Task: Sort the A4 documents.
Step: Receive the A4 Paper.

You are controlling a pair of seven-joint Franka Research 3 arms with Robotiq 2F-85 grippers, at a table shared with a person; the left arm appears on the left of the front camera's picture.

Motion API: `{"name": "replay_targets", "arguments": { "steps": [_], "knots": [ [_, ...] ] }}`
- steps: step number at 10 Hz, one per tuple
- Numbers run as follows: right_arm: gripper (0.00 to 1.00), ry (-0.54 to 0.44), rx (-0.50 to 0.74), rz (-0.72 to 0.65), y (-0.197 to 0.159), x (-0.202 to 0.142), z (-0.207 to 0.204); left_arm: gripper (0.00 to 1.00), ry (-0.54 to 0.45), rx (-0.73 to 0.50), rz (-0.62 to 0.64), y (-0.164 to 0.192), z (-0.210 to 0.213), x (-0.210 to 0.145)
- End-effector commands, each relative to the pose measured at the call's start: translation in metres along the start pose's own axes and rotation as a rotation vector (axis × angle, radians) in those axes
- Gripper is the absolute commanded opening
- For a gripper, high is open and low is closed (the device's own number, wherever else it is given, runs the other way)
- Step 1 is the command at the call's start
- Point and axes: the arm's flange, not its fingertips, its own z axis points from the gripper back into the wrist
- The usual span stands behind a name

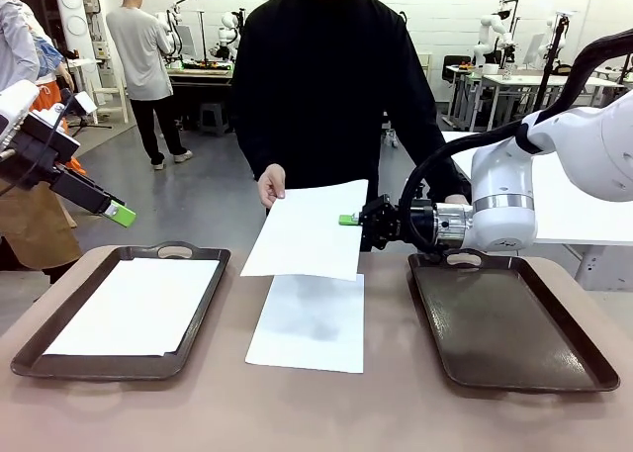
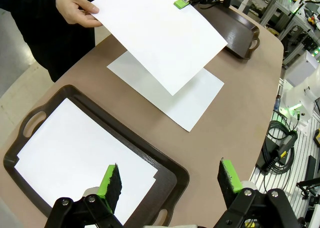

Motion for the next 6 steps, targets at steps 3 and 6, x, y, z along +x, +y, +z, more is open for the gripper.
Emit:
{"name": "replay_targets", "arguments": {
  "steps": [3,6],
  "knots": [
    [0.00,0.025,0.004,-0.002,-0.0020,0.0038,-0.0004,1.00,-0.018,-0.014,-0.008,0.0006,-0.0010,-0.0011],
    [0.00,0.003,0.001,-0.001,-0.0005,-0.0003,0.0000,1.00,-0.018,-0.014,-0.008,0.0006,-0.0010,-0.0011]
  ]
}}
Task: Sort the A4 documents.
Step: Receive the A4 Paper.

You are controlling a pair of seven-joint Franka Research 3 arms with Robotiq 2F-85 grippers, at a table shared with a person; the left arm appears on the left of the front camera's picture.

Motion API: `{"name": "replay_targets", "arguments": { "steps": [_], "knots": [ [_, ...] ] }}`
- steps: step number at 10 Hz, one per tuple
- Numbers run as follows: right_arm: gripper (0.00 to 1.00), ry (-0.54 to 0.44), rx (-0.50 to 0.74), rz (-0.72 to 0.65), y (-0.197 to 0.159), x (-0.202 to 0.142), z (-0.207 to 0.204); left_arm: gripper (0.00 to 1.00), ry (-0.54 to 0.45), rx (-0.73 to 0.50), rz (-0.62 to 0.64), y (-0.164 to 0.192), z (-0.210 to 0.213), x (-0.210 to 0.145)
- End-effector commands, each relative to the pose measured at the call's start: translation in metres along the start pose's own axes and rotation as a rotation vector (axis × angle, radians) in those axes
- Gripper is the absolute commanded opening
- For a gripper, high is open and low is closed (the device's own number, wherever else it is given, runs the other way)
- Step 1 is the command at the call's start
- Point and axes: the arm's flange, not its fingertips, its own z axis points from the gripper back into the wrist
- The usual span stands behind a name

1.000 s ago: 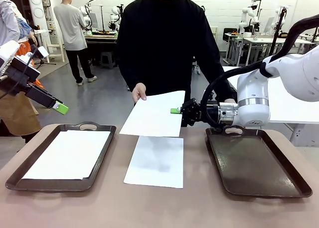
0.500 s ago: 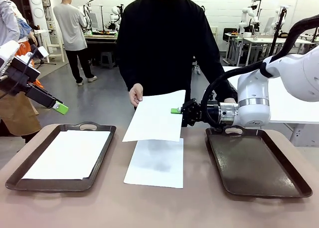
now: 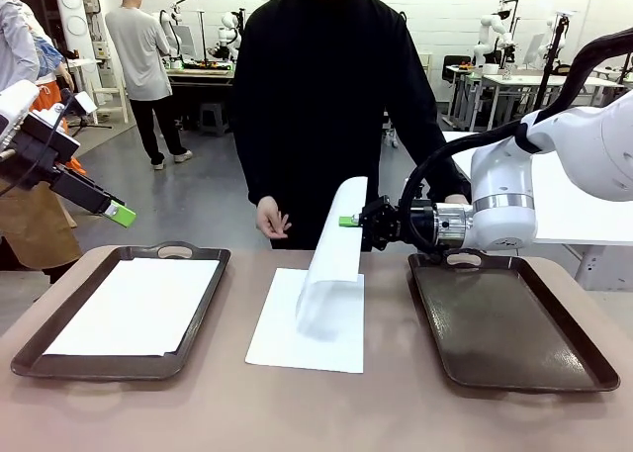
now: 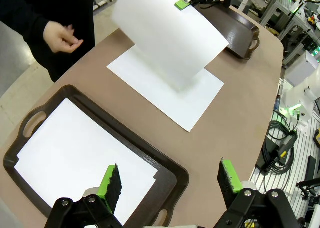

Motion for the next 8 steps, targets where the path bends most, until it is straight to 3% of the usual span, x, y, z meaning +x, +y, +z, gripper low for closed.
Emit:
{"name": "replay_targets", "arguments": {
  "steps": [1,8],
  "knots": [
    [0.00,-0.013,0.008,-0.009,-0.0008,0.0000,-0.0001,1.00,-0.018,-0.014,-0.008,0.0006,-0.0010,-0.0011],
    [0.00,-0.013,0.008,-0.009,-0.0008,0.0000,-0.0001,1.00,-0.018,-0.014,-0.008,0.0006,-0.0010,-0.0011]
  ]
}}
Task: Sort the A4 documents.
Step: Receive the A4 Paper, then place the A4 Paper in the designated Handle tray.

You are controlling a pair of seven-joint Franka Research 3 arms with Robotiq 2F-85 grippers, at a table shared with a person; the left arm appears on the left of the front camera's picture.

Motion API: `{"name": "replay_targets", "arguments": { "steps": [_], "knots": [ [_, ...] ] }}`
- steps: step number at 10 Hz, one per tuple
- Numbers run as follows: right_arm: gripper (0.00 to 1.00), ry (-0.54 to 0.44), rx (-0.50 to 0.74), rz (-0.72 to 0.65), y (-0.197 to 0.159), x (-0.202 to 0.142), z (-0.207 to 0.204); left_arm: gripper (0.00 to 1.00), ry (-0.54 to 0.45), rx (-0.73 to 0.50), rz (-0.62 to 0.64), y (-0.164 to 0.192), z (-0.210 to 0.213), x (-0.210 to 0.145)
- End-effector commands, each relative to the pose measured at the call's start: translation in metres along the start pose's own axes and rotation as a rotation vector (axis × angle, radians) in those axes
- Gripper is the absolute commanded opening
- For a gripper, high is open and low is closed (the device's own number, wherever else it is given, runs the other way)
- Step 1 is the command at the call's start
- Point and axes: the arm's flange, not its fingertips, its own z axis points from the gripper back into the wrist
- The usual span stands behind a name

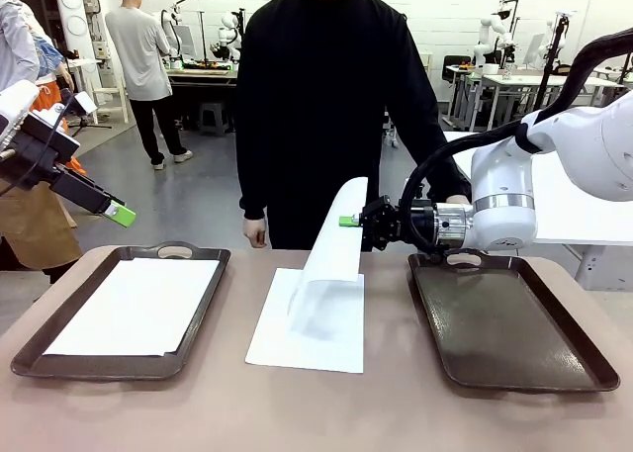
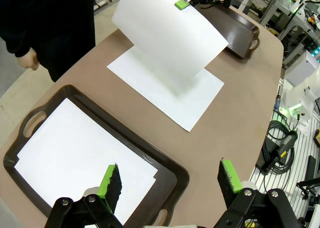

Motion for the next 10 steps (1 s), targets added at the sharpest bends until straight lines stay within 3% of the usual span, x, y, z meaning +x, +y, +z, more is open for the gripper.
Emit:
{"name": "replay_targets", "arguments": {
  "steps": [1,10],
  "knots": [
    [0.00,-0.012,0.007,-0.009,-0.0008,-0.0001,-0.0004,1.00,-0.018,-0.014,-0.008,0.0006,-0.0010,-0.0011],
    [0.00,-0.012,0.007,-0.009,-0.0008,-0.0001,-0.0004,1.00,-0.018,-0.014,-0.008,0.0006,-0.0010,-0.0011]
  ]
}}
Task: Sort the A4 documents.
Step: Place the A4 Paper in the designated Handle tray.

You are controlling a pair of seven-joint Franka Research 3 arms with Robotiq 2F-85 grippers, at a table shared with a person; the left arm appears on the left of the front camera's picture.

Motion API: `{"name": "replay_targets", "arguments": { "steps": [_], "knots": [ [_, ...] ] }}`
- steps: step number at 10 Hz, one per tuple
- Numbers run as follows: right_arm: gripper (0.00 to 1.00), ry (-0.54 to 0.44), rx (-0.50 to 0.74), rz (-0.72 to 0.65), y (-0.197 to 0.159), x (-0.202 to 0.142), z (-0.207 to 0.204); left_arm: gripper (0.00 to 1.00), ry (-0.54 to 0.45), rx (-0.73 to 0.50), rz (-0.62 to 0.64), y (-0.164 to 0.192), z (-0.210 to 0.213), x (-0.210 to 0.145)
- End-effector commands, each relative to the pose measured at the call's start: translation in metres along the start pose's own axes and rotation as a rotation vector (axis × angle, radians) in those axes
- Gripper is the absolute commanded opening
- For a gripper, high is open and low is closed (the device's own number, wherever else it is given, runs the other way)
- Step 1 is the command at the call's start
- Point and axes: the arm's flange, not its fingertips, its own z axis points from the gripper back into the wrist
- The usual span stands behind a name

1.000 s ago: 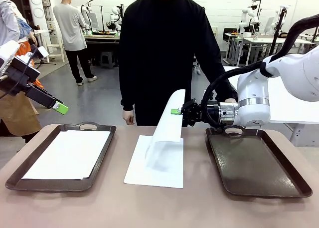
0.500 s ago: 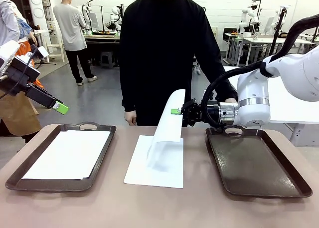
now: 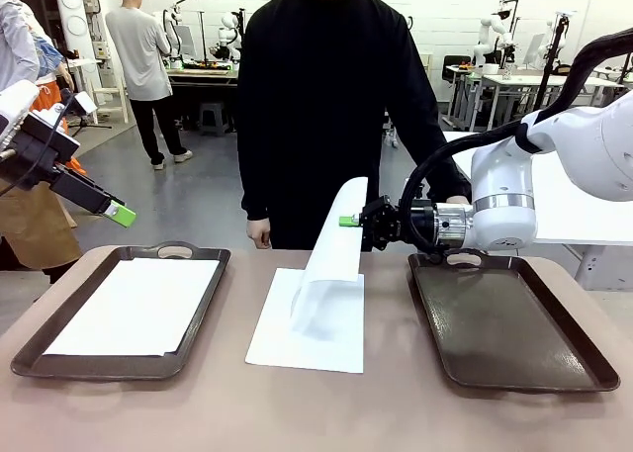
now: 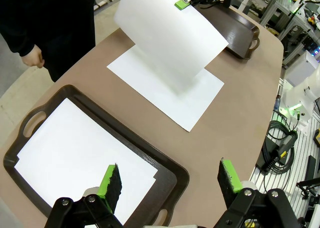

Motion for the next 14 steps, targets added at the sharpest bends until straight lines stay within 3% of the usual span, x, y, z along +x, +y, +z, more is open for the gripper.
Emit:
{"name": "replay_targets", "arguments": {
  "steps": [1,6,10,14],
  "knots": [
    [0.00,-0.012,0.007,-0.009,-0.001,0.000,0.000,1.00,-0.018,-0.014,-0.008,0.001,-0.001,-0.001],
    [0.01,0.000,0.000,0.000,0.000,0.000,0.000,1.00,-0.018,-0.014,-0.008,0.001,-0.001,-0.001],
    [0.01,0.075,-0.100,0.155,0.025,-0.058,0.085,1.00,-0.018,-0.014,-0.008,0.001,-0.001,-0.001],
    [0.01,0.087,-0.141,0.141,0.036,-0.081,0.170,1.00,-0.018,-0.014,-0.008,0.001,-0.001,-0.001]
  ]
}}
